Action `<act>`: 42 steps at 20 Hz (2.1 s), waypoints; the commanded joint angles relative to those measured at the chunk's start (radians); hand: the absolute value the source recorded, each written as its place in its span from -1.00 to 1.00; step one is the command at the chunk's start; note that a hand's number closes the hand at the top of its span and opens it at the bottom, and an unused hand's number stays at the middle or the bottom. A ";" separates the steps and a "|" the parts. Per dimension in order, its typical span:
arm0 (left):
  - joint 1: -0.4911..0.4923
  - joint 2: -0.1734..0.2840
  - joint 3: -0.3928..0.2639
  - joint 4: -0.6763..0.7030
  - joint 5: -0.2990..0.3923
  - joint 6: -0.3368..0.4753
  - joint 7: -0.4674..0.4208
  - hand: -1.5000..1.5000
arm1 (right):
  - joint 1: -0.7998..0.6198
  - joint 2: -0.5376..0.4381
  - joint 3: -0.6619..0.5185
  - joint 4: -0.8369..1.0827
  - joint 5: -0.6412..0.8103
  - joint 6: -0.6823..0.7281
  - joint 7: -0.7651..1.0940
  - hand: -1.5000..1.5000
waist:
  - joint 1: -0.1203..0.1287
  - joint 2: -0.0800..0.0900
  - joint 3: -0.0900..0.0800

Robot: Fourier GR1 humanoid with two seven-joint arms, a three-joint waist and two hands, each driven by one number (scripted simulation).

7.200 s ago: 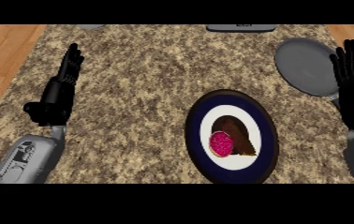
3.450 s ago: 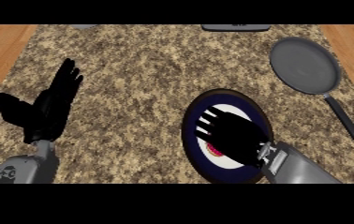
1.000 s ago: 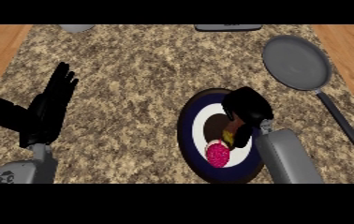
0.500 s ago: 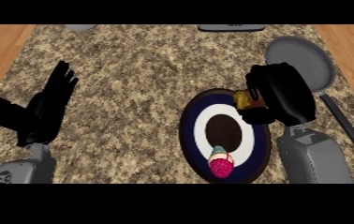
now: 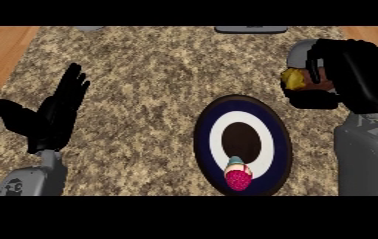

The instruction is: Pick the sweet potato from the plate and place it in the pan

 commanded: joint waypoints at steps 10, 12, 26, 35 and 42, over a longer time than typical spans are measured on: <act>0.017 -0.008 0.004 0.002 -0.004 -0.025 -0.024 0.00 | -0.169 -0.268 -0.342 0.581 -0.192 -0.300 -0.256 1.00 | 0.015 0.006 0.001; -0.049 -0.020 -0.003 0.022 -0.016 -0.006 -0.011 0.00 | -0.210 -0.305 -0.370 0.730 -0.206 -0.363 -0.314 1.00 | 0.017 0.009 0.001; -0.018 -0.015 0.002 0.017 -0.002 -0.043 -0.026 0.00 | -0.367 -0.411 -0.399 1.400 -0.197 -0.657 -0.634 1.00 | 0.057 0.021 0.003; -0.085 -0.017 -0.006 0.066 -0.013 -0.048 -0.036 0.00 | -0.399 -0.463 -0.433 1.575 -0.191 -0.556 -0.474 -1.00 | 0.075 0.038 0.006; -0.055 -0.032 -0.019 0.018 -0.011 -0.042 -0.023 0.00 | -0.361 -0.489 -0.534 1.595 -0.303 -0.515 -0.649 -1.00 | 0.075 0.036 0.009</act>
